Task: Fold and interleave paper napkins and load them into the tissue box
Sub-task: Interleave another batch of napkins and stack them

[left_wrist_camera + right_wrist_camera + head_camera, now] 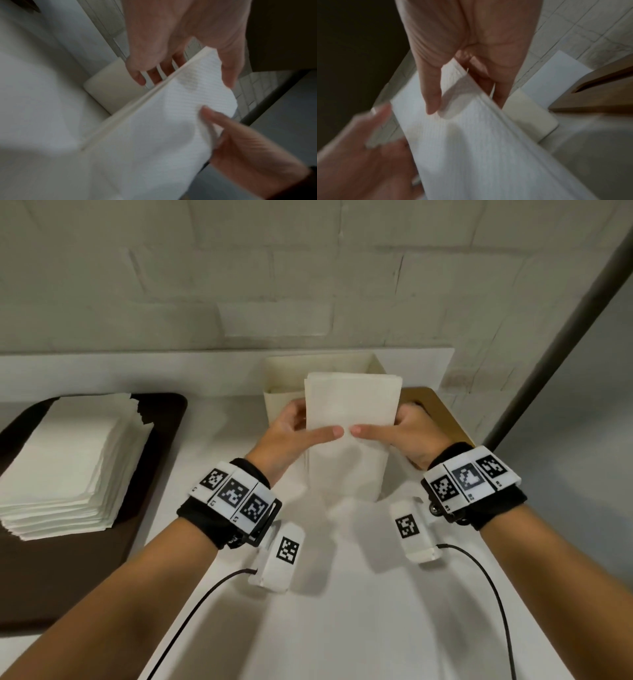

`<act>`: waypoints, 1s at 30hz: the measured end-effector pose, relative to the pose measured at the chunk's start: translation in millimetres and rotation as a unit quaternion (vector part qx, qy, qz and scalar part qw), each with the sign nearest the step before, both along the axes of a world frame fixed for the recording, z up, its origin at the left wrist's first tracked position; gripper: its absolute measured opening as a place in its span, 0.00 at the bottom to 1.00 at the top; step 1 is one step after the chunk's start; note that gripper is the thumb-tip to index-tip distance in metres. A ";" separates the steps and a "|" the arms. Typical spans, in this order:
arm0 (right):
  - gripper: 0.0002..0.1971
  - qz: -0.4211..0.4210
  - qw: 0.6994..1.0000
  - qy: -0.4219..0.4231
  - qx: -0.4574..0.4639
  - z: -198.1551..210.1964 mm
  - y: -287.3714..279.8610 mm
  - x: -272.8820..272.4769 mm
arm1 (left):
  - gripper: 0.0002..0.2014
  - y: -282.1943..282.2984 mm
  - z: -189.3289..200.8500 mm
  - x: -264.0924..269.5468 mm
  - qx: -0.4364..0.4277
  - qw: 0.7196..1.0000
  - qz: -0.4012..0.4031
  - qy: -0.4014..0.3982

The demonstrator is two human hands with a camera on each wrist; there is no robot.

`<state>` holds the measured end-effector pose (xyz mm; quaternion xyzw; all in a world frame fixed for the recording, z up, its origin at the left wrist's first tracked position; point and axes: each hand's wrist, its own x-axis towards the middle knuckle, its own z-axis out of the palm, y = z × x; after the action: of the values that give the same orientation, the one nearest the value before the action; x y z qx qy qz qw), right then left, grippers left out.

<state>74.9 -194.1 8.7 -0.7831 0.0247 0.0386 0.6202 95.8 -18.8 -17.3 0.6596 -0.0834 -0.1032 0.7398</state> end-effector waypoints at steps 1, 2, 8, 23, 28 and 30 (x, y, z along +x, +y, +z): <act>0.17 -0.002 1.000 -0.005 0.009 4.8 -1.3 0.3 | 0.34 1.3 -3.2 1.5 0.054 0.998 -0.024 0.014; 0.17 -0.002 1.000 -0.013 0.013 9.7 -2.7 1.5 | 0.35 1.4 -5.9 2.3 0.107 0.993 -0.051 0.027; 0.10 0.040 0.995 -0.064 -0.064 39.2 -4.7 5.6 | 0.21 0.8 -3.9 3.3 0.245 0.968 -0.057 0.018; 0.25 -0.022 0.998 -0.005 -0.053 4.2 -46.7 -8.0 | 0.13 40.7 -12.0 4.0 -0.011 0.998 0.027 0.054; 0.24 -0.014 0.992 0.063 -0.110 -34.7 -39.8 -1.7 | 0.17 39.3 -31.0 5.4 0.092 0.995 0.027 0.004; 0.20 -0.005 0.990 0.071 -0.119 -46.6 -38.8 -2.8 | 0.20 40.0 -40.8 4.4 0.097 0.995 0.002 0.015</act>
<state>72.1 -232.9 -37.9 -0.8464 0.0774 0.0879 0.5195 100.1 21.1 -58.1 0.7267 -0.0603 -0.1192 0.6738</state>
